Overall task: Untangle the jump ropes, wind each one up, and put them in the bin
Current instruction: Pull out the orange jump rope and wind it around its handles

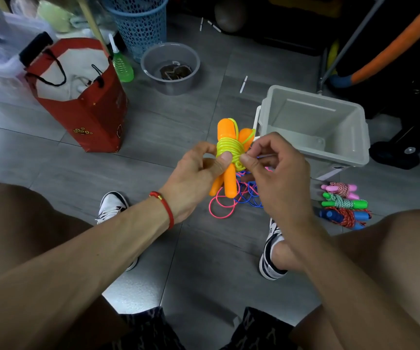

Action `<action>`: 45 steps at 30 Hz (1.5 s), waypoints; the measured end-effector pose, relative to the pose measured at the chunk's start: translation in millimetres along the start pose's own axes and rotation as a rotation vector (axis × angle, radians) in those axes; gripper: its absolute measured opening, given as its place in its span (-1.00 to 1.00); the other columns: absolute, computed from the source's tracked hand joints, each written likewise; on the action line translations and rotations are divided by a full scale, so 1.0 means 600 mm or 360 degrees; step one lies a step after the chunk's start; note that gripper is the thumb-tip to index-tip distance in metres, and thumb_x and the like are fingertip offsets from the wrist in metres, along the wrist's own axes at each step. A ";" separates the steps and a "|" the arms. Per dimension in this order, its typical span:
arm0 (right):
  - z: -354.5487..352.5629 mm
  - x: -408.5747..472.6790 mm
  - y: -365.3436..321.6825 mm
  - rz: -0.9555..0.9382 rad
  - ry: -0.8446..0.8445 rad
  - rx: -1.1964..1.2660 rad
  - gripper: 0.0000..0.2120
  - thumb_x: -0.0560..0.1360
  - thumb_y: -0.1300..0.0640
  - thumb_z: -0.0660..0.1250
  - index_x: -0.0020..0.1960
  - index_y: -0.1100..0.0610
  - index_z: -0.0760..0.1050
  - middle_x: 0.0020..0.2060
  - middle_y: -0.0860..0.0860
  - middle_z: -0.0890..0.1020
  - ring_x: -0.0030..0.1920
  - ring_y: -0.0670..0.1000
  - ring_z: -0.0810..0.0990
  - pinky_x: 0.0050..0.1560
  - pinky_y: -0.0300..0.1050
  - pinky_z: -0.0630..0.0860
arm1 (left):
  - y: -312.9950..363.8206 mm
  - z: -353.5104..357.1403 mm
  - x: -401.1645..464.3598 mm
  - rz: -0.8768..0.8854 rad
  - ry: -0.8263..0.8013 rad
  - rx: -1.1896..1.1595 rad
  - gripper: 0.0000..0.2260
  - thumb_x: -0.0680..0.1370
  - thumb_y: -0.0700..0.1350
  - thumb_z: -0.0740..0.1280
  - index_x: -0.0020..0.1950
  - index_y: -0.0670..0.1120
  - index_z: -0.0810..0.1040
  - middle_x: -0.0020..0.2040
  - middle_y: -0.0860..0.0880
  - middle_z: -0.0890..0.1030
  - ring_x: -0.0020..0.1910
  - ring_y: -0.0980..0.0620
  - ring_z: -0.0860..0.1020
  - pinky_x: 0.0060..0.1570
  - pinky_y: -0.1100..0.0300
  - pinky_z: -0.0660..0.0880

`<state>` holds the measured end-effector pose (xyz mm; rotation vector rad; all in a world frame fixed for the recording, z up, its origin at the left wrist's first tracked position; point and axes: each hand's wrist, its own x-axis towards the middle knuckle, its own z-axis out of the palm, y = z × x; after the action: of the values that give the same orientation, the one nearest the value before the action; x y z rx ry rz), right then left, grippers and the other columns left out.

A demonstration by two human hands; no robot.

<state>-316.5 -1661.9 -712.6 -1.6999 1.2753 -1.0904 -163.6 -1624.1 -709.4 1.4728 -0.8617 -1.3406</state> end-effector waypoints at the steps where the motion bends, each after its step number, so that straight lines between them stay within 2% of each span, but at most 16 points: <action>1: 0.003 -0.002 -0.004 -0.0176 0.0050 -0.0152 -0.86 0.48 0.24 0.49 -0.14 0.18 0.52 -0.25 0.04 0.60 -0.22 0.05 0.63 -0.18 -0.08 0.62 | -0.001 0.001 0.001 0.0008 0.0016 -0.0010 -0.52 0.47 0.13 0.36 0.21 -0.19 0.48 -0.02 -0.39 0.64 0.01 -0.48 0.56 -0.11 -0.17 0.55; 2: 0.006 -0.003 -0.006 -0.0334 0.0099 -0.0292 -0.88 0.49 0.23 0.48 -0.13 0.20 0.54 -0.24 0.03 0.60 -0.21 0.05 0.61 -0.18 -0.14 0.57 | -0.001 0.003 0.001 0.0008 0.0025 -0.0032 -0.53 0.49 0.12 0.35 0.21 -0.21 0.48 -0.02 -0.41 0.63 0.00 -0.50 0.55 -0.06 -0.26 0.55; 4: 0.008 -0.002 -0.006 -0.0532 0.0179 -0.0471 -0.90 0.53 0.21 0.46 -0.07 0.23 0.57 -0.20 0.03 0.64 -0.19 0.06 0.61 -0.16 -0.06 0.57 | 0.003 0.004 0.001 0.0008 0.0028 -0.0081 -0.55 0.51 0.10 0.34 0.19 -0.24 0.49 -0.01 -0.45 0.60 -0.04 -0.53 0.54 0.04 -0.35 0.51; 8: 0.008 0.000 0.006 -0.0722 0.0164 -0.0582 -0.95 0.57 0.29 0.39 -0.04 0.28 0.59 -0.17 0.08 0.65 -0.20 0.10 0.62 -0.19 0.06 0.56 | 0.008 0.002 0.006 0.0024 0.0041 -0.0145 -0.61 0.58 0.04 0.33 0.18 -0.27 0.47 -0.04 -0.52 0.55 -0.13 -0.29 0.54 -0.04 -0.36 0.50; 13: 0.008 -0.005 0.016 -0.0839 0.0064 -0.0714 -0.92 0.55 0.35 0.38 0.03 0.28 0.63 -0.10 0.11 0.68 -0.13 0.09 0.62 -0.06 -0.07 0.54 | 0.002 -0.002 0.013 0.0008 0.0083 -0.0155 -0.67 0.64 -0.03 0.31 0.22 -0.28 0.45 -0.15 -0.41 0.59 -0.21 -0.19 0.49 -0.22 0.05 0.45; 16: 0.008 -0.005 0.013 -0.0811 0.0058 -0.0653 -0.90 0.56 0.31 0.39 0.04 0.25 0.66 -0.06 0.08 0.71 -0.09 0.05 0.65 0.00 -0.18 0.54 | 0.001 -0.002 0.014 -0.0011 0.0113 -0.0185 -0.65 0.65 -0.03 0.31 0.22 -0.31 0.45 -0.21 -0.31 0.55 -0.25 -0.15 0.44 -0.24 0.04 0.42; 19: 0.010 -0.002 0.013 -0.0835 0.0019 -0.0604 -0.84 0.53 0.27 0.44 0.10 0.23 0.69 0.05 0.08 0.72 0.03 0.01 0.69 0.14 -0.14 0.59 | 0.001 -0.006 0.015 -0.0024 0.0147 -0.0217 -0.60 0.64 -0.03 0.32 0.22 -0.38 0.42 -0.25 -0.28 0.52 -0.35 -0.10 0.41 -0.24 0.05 0.41; 23: 0.006 0.004 0.018 -0.0867 -0.0026 -0.0545 -0.86 0.50 0.23 0.48 0.05 0.23 0.71 0.03 0.08 0.73 0.03 -0.02 0.69 0.12 -0.05 0.61 | 0.002 -0.007 0.009 -0.0047 0.0100 -0.0267 -0.56 0.58 -0.02 0.35 0.21 -0.39 0.40 -0.23 -0.34 0.54 -0.28 -0.20 0.45 -0.15 -0.06 0.41; 27: 0.007 0.002 0.015 -0.0932 0.0068 -0.0585 -0.95 0.51 0.29 0.45 -0.07 0.26 0.68 -0.02 0.09 0.74 -0.04 0.04 0.72 -0.01 0.04 0.64 | 0.004 -0.006 0.010 -0.0127 0.0060 -0.0339 -0.66 0.65 -0.13 0.29 0.24 -0.41 0.41 -0.29 -0.24 0.55 -0.46 -0.04 0.43 -0.39 0.19 0.43; 30: 0.002 0.006 0.009 -0.0929 0.0033 -0.0530 -0.96 0.50 0.32 0.41 -0.08 0.27 0.65 -0.07 0.08 0.72 -0.12 0.07 0.69 -0.07 0.04 0.63 | 0.017 -0.009 0.008 -0.0205 -0.0143 -0.0500 -0.73 0.67 -0.13 0.23 0.04 -0.36 0.51 -0.31 -0.25 0.54 -0.47 -0.05 0.44 -0.43 0.25 0.45; 32: 0.000 0.010 0.011 -0.0930 -0.0049 -0.0532 -0.96 0.48 0.34 0.40 -0.08 0.29 0.61 -0.10 0.10 0.68 -0.16 0.09 0.66 -0.09 0.05 0.61 | 0.023 -0.008 0.009 -0.0280 -0.0201 -0.0501 -0.69 0.65 -0.04 0.25 -0.04 -0.29 0.56 -0.34 -0.27 0.52 -0.49 -0.08 0.40 -0.45 0.26 0.44; 36: 0.006 0.015 0.016 -0.0945 -0.0151 -0.0594 -0.94 0.45 0.37 0.31 -0.10 0.33 0.53 -0.12 0.16 0.60 -0.14 0.15 0.58 -0.10 0.11 0.55 | 0.019 -0.001 0.016 -0.0353 -0.0083 -0.0457 -0.67 0.62 -0.01 0.31 -0.17 -0.26 0.54 -0.37 -0.26 0.48 -0.51 -0.11 0.38 -0.52 0.24 0.38; 39: 0.004 0.013 0.007 -0.1063 -0.0129 -0.0652 -0.92 0.43 0.42 0.28 -0.10 0.35 0.53 -0.10 0.20 0.59 -0.09 0.21 0.57 -0.02 0.11 0.52 | 0.028 0.002 0.026 -0.0472 -0.0036 -0.0648 -0.76 0.64 -0.06 0.27 -0.09 -0.21 0.55 -0.35 -0.19 0.51 -0.44 -0.07 0.49 -0.43 0.21 0.47; 42: 0.001 0.014 0.008 -0.1208 -0.0126 -0.0788 -0.89 0.47 0.45 0.31 -0.04 0.35 0.57 -0.03 0.23 0.61 -0.08 0.26 0.57 0.01 0.13 0.52 | 0.038 0.000 0.037 -0.0470 -0.0085 -0.0816 -0.75 0.67 -0.05 0.21 -0.03 -0.19 0.55 -0.23 -0.19 0.51 -0.33 -0.07 0.52 -0.08 0.03 0.45; 43: 0.001 0.015 0.011 -0.1212 -0.0095 -0.0822 -0.89 0.48 0.44 0.32 -0.02 0.34 0.58 -0.02 0.22 0.62 -0.07 0.25 0.57 0.00 0.13 0.52 | 0.038 0.000 0.038 -0.0438 -0.0088 -0.0795 -0.73 0.67 -0.04 0.20 -0.04 -0.21 0.55 -0.24 -0.22 0.50 -0.31 -0.09 0.50 -0.03 0.01 0.44; 45: 0.002 0.014 0.016 -0.1107 0.0018 -0.0809 -0.88 0.50 0.39 0.33 0.00 0.30 0.61 -0.01 0.19 0.60 -0.05 0.20 0.56 0.00 0.08 0.52 | 0.037 0.005 0.032 -0.0370 -0.0107 -0.0716 -0.68 0.69 -0.04 0.16 -0.04 -0.24 0.55 -0.36 -0.23 0.50 -0.34 -0.14 0.43 -0.15 0.12 0.52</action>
<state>-317.5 -1672.2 -719.8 -2.6504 1.0347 -1.2089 -161.3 -1649.6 -694.4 1.2012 -0.3964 -1.6378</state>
